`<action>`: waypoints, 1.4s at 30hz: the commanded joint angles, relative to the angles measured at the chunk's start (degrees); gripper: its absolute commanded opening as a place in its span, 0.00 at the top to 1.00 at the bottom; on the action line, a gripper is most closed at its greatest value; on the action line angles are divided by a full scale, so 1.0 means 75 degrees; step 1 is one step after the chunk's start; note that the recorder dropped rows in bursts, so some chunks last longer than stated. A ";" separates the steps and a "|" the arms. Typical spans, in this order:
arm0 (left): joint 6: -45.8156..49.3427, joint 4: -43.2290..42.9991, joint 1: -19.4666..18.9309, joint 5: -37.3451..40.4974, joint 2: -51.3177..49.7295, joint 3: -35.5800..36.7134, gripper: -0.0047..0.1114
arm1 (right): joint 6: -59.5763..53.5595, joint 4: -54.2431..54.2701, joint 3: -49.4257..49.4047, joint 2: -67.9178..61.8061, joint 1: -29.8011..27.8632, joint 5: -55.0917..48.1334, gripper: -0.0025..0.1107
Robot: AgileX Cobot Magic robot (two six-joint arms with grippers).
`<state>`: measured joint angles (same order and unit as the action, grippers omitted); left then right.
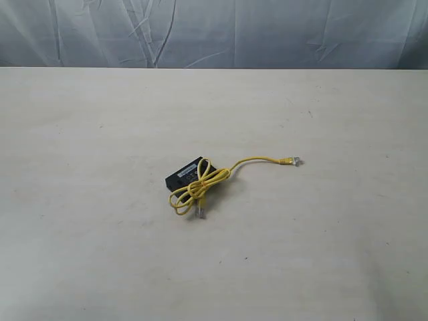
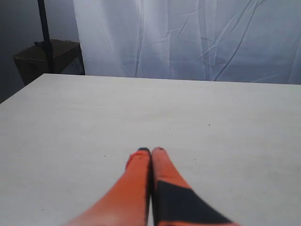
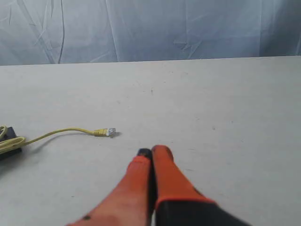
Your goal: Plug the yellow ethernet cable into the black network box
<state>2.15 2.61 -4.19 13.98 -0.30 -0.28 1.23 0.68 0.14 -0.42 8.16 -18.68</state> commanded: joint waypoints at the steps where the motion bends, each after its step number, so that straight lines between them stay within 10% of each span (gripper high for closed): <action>1: 0.0001 -0.0094 -0.0034 -0.0095 0.0040 0.0037 0.96 | -0.0009 -0.0015 -0.0018 0.0056 -0.0016 0.0088 0.98; 21: 0.0001 -0.0124 -0.0034 -0.0275 0.0040 0.0037 0.96 | -0.0009 -0.0030 -0.0018 0.0056 -0.0016 0.3763 0.98; 42: 0.0001 -0.0161 -0.0034 -0.0275 0.0040 0.0037 0.96 | -0.0009 0.0181 0.1372 -0.0613 -0.0016 0.1915 0.99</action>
<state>2.15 1.64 -4.19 12.79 -0.30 -0.28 1.12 1.95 5.68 -2.24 8.16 0.76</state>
